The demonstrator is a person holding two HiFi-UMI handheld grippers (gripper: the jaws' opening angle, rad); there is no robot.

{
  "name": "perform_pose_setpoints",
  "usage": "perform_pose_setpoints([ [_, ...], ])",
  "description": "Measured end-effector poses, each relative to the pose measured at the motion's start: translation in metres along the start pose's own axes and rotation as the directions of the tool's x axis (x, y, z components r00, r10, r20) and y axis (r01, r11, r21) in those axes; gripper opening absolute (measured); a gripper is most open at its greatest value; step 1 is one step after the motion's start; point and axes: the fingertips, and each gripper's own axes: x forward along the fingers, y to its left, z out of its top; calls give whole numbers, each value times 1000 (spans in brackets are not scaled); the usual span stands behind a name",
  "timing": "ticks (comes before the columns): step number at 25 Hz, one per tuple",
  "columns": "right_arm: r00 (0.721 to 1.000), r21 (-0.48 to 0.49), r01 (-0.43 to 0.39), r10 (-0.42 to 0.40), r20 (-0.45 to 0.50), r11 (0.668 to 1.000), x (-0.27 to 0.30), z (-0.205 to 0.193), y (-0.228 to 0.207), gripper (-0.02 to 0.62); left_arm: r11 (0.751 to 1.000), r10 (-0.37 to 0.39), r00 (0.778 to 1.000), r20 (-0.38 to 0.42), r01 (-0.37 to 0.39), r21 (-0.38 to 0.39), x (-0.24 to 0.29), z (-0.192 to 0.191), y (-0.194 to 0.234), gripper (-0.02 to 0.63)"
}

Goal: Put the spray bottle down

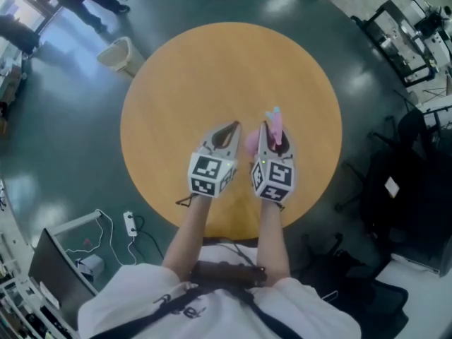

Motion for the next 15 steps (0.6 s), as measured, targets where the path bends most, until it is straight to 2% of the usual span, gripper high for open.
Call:
perform_pose_setpoints([
  [6,1000,-8,-13,13,-22,1000,32,-17,-14,158,999,20,999,-37,-21,-47,26,-19,14,14],
  [15,999,-91,-46,44,-22,995,82,-27,-17,158,994,36,993,-116,-47,-96,46,-47,23,14],
])
